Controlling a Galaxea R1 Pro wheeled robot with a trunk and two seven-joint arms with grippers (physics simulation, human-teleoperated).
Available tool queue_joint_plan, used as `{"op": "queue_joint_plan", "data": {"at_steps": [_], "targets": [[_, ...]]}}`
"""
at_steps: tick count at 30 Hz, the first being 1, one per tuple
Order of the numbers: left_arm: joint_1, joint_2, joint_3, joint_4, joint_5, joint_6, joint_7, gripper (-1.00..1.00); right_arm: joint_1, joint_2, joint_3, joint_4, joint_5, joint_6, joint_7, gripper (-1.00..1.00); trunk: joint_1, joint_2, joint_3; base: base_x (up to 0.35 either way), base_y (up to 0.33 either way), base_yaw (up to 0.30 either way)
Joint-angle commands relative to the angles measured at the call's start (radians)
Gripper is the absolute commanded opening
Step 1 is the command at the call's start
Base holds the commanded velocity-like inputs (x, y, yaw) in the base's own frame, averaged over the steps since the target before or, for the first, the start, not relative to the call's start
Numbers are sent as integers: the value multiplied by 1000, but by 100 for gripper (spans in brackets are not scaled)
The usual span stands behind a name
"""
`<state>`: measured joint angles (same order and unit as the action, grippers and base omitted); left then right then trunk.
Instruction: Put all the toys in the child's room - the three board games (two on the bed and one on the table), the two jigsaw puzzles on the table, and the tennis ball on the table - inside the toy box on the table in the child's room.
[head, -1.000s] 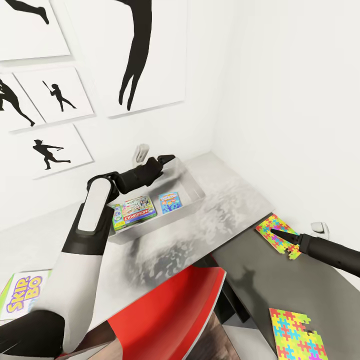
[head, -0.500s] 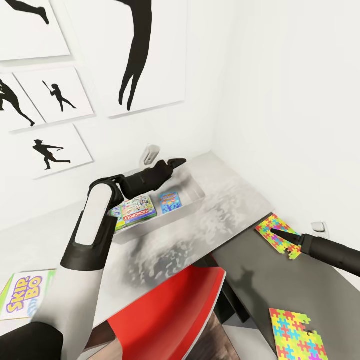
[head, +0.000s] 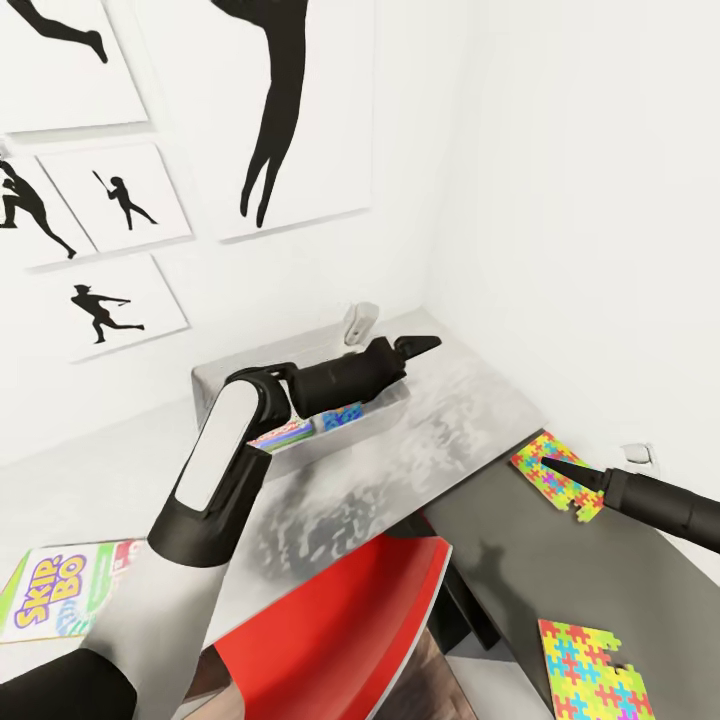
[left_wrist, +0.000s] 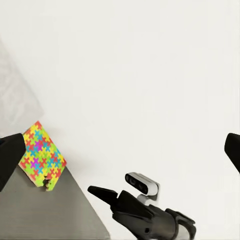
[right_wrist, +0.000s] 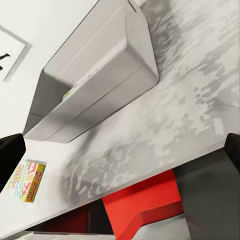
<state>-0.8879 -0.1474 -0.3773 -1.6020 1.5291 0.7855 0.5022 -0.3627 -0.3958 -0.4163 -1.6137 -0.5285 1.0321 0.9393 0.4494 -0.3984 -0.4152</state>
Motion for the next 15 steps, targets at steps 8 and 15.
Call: {"op": "queue_joint_plan", "data": {"at_steps": [8, 15], "targets": [[2, -14, -65, -4, 54, -30, -10, 100, -1, 2, -1, 0, 4, 1, 8, 100, 1, -2, 11, 0, 0, 0], [20, -13, -91, -5, 68, -42, -53, 100, -1, 6, 0, 0, 5, 1, 8, 100, 1, -2, 22, 0, 0, 0]]}}
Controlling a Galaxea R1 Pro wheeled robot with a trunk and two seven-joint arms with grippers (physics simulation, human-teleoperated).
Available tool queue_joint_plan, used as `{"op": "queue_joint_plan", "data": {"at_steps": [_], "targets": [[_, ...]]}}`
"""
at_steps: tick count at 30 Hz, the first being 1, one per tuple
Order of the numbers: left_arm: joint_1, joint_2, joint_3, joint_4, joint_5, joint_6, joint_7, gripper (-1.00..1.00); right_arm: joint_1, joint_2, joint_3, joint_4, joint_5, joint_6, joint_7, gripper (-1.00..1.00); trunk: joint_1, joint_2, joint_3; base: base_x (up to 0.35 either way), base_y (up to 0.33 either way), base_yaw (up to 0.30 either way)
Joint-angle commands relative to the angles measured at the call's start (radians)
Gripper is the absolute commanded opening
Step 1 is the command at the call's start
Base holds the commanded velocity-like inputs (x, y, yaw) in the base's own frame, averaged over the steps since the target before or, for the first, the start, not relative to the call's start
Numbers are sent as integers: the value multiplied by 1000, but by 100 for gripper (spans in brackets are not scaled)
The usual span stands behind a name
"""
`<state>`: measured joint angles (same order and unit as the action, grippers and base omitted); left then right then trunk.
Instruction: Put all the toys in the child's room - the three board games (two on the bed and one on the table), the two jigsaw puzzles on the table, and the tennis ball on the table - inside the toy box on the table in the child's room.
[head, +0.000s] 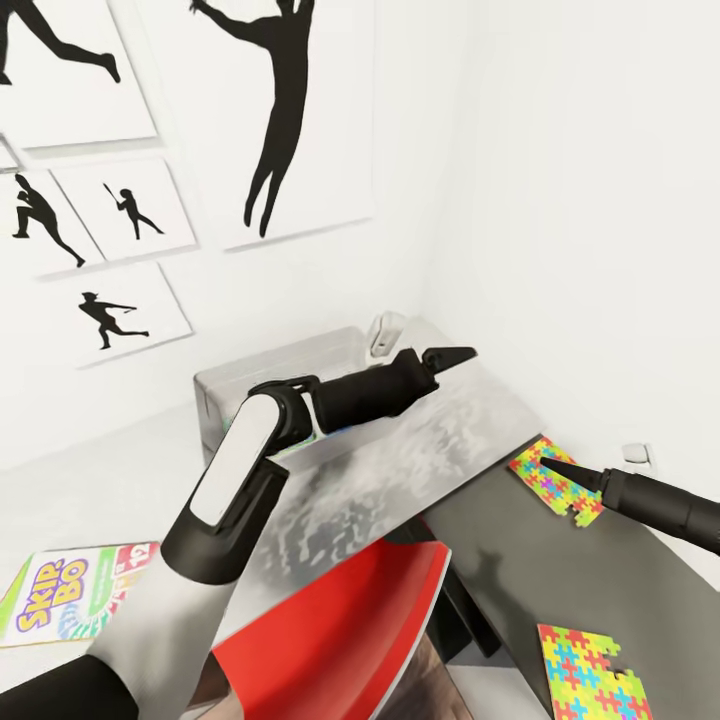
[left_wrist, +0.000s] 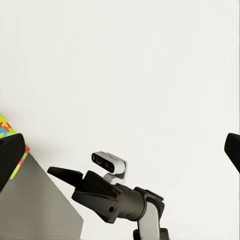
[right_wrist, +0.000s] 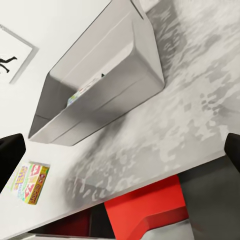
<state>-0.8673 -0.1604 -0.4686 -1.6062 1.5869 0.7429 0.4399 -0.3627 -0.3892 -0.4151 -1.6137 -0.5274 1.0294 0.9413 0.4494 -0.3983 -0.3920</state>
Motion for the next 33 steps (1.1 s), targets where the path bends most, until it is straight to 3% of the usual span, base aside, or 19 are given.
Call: {"op": "queue_joint_plan", "data": {"at_steps": [1, 13, 18, 21, 26, 33], "targets": [[6, 0, -3, -1, 13, -1, -7, 100, -1, 1, 0, 0, 4, 3, 5, 100, 1, -2, 0, 0, 0, 0], [60, 11, -16, -1, 20, 2, -106, 100, -1, 6, 8, 0, 4, 3, 4, 100, 1, -2, 19, 0, 0, 0], [103, 21, -16, -1, 21, 7, -141, 100, -1, 8, 11, 0, 6, 3, 3, 100, 1, -2, 27, 0, 0, 0], [141, 33, -12, -1, 20, 9, -197, 100, -1, 9, 13, 0, 7, 3, 3, 100, 1, -2, 32, 0, 0, 0], [165, 45, -10, -1, 18, 10, -255, 100, -1, 11, 14, 0, 9, 2, 2, 100, 1, -2, 40, 0, 0, 0], [181, 55, -9, -1, 11, 10, -291, 100, -1, 11, 14, 0, 10, 2, 1, 100, 1, -2, 52, 0, 0, 0]]}}
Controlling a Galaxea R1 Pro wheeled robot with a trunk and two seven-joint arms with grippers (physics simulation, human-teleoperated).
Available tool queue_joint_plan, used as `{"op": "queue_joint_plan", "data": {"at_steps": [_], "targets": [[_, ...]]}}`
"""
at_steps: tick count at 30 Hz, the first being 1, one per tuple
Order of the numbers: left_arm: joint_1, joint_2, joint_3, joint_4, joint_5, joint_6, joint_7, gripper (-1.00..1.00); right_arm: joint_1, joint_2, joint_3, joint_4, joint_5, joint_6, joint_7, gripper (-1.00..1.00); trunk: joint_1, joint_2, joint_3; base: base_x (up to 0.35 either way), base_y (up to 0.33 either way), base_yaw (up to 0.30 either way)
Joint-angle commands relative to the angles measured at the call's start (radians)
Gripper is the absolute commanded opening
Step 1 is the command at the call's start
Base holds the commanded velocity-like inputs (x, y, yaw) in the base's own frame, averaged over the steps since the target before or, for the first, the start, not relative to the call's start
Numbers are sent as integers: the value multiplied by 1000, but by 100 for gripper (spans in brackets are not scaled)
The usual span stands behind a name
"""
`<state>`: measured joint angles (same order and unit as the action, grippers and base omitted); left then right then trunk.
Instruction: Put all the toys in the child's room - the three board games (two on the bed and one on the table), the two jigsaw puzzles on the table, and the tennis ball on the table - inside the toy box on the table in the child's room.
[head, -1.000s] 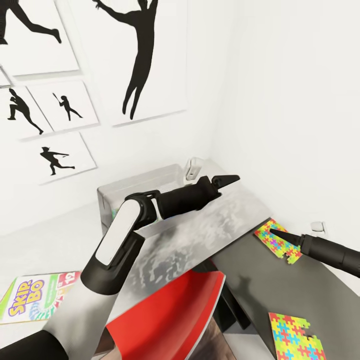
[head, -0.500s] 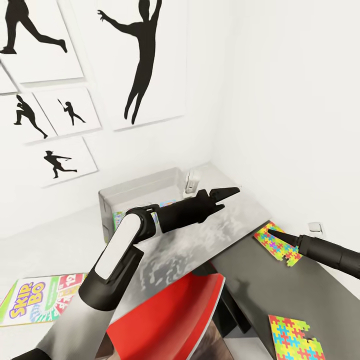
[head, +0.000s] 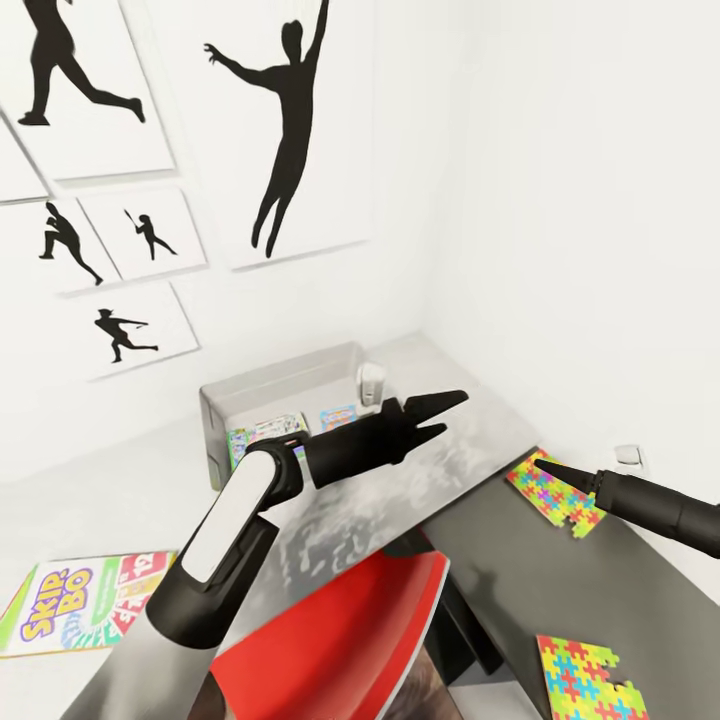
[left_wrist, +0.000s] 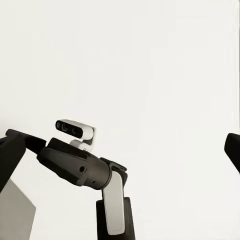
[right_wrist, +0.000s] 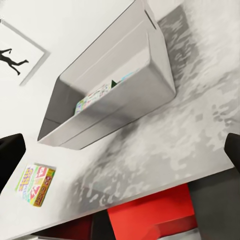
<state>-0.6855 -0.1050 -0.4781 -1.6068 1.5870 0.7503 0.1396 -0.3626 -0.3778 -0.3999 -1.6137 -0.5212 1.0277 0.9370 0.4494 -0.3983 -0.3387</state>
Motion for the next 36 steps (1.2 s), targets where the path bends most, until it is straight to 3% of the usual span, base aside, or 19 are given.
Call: {"op": "queue_joint_plan", "data": {"at_steps": [1, 21, 36], "targets": [[-1, 0, 1, -1, 10, 3, 10, 100, -1, 0, -1, 0, 4, 3, 5, 100, 1, -2, 0, 0, 0, 0], [10, 8, 1, -1, 4, 3, -13, 100, -1, 0, 0, 0, 4, 3, 6, 100, 1, -2, 32, -188, 0, 0], [10, 24, 9, -1, 4, 3, -22, 100, -1, 0, 0, 0, 4, 3, 6, 100, 1, -2, 57, -51, 0, 0]]}}
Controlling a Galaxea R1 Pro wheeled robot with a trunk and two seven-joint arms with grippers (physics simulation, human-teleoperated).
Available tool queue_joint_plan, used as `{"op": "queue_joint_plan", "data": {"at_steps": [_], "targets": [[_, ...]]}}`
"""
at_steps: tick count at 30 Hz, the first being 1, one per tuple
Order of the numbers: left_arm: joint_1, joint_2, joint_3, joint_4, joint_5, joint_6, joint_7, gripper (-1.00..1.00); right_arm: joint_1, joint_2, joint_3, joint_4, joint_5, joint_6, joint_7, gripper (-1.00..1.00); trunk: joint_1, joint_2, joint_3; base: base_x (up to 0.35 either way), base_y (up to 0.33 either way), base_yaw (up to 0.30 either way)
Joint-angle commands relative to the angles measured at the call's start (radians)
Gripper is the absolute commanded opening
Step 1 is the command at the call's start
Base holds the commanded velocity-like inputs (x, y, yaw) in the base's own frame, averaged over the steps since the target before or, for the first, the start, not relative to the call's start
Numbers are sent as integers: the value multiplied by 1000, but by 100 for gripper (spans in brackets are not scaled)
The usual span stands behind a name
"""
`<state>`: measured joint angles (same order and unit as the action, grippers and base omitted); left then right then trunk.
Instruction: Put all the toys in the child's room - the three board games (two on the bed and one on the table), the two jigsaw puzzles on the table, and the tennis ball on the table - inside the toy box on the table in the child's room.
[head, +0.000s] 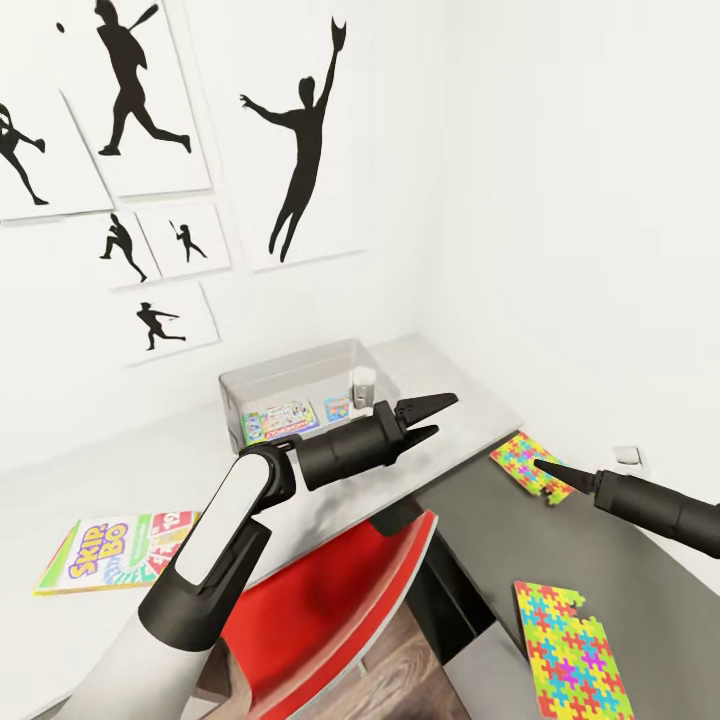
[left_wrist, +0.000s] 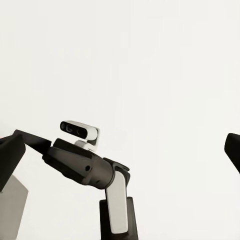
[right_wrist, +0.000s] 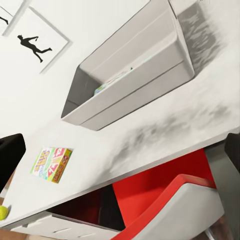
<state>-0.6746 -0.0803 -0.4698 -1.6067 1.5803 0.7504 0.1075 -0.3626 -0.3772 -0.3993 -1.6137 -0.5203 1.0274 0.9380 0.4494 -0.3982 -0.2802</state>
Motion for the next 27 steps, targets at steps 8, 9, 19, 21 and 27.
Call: {"op": "queue_joint_plan", "data": {"at_steps": [8, 9, 19, 21, 27], "targets": [[-1, 12, 8, -1, 10, 3, 6, 100, -1, 0, 0, 0, 3, 3, 5, 100, 1, -2, 11, -8, 0, 0], [-1, 12, 8, -1, 10, 3, 6, 100, -1, 0, 0, 0, 3, 3, 5, 100, 1, -2, 13, -3, 0, 0], [0, 16, 10, -1, 10, 3, 7, 100, -1, 0, 0, 0, 3, 3, 5, 100, 1, -2, 29, -2, 0, 0], [0, 17, 11, -1, 10, 3, 9, 100, -1, 0, 0, 0, 3, 3, 5, 100, 1, -2, 32, 0, 0, 0], [0, 17, 12, -1, 10, 2, 12, 100, -1, 0, 0, 0, 3, 3, 5, 100, 1, -2, 42, 0, 0, 0]]}}
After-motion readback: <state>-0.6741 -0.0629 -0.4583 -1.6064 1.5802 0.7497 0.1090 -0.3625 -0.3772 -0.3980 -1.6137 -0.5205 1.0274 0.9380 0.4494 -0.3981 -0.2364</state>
